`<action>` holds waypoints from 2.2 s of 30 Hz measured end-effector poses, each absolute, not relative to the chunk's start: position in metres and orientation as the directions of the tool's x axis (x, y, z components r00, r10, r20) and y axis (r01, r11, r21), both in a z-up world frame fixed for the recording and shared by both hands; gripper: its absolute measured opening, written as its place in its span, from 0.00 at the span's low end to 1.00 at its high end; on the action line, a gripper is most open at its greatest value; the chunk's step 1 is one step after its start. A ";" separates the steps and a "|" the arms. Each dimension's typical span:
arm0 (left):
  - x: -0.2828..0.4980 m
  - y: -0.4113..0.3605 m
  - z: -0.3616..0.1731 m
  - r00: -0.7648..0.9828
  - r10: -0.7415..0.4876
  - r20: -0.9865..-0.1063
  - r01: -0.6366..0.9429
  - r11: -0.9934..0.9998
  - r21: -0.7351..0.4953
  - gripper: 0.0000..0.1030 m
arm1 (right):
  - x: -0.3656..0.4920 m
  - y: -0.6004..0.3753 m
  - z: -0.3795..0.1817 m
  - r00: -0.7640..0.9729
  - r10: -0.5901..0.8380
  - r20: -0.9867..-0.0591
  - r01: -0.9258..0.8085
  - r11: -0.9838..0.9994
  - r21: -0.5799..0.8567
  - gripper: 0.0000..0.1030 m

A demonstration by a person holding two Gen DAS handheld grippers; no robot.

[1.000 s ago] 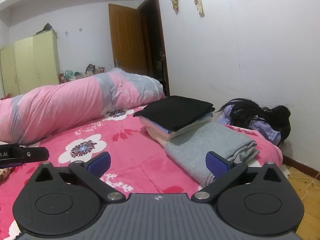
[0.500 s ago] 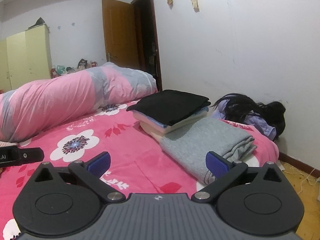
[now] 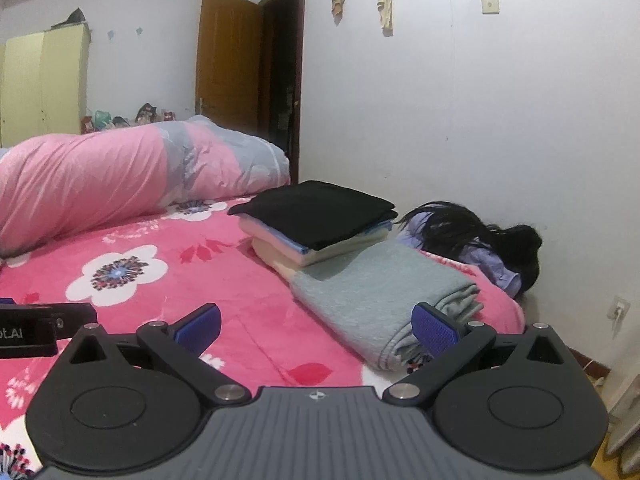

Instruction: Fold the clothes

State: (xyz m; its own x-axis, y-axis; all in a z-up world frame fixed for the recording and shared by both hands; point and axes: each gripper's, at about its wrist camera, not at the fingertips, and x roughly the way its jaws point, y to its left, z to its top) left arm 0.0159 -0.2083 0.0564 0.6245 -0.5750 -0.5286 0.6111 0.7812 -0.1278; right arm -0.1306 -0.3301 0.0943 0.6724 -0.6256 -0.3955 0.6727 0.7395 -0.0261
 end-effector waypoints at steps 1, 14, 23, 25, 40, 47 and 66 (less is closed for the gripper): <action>0.015 -0.210 0.056 0.622 -0.573 -0.534 0.612 0.781 -0.124 1.00 | -0.131 -0.331 0.093 0.671 -0.625 -0.399 0.674 0.739 -0.024 1.00; 0.005 -0.225 0.056 0.644 -0.551 -0.531 0.609 0.789 -0.080 1.00 | -0.142 -0.346 0.091 0.668 -0.609 -0.428 0.682 0.731 0.025 1.00; 0.002 -0.227 0.059 0.643 -0.559 -0.523 0.619 0.782 -0.075 1.00 | -0.142 -0.347 0.094 0.671 -0.612 -0.418 0.679 0.734 0.015 1.00; 0.002 -0.227 0.060 0.645 -0.558 -0.523 0.616 0.784 -0.076 1.00 | -0.142 -0.347 0.093 0.671 -0.612 -0.418 0.678 0.735 0.012 1.00; 0.005 -0.226 0.059 0.641 -0.555 -0.531 0.608 0.789 -0.090 1.00 | -0.140 -0.346 0.094 0.672 -0.611 -0.420 0.675 0.737 0.008 1.00; 0.005 -0.226 0.058 0.644 -0.552 -0.530 0.606 0.791 -0.088 1.00 | -0.139 -0.345 0.093 0.672 -0.609 -0.421 0.674 0.739 0.007 1.00; 0.005 -0.223 0.058 0.646 -0.554 -0.525 0.608 0.789 -0.084 1.00 | -0.134 -0.343 0.092 0.658 -0.616 -0.434 0.679 0.734 -0.012 1.00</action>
State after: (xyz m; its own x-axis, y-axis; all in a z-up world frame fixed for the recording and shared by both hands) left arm 0.0049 -0.2234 0.0582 0.6463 -0.5540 -0.5248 0.6082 0.7893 -0.0843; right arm -0.1342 -0.3428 0.0918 0.6576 -0.6158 -0.4340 0.6791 0.7339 -0.0123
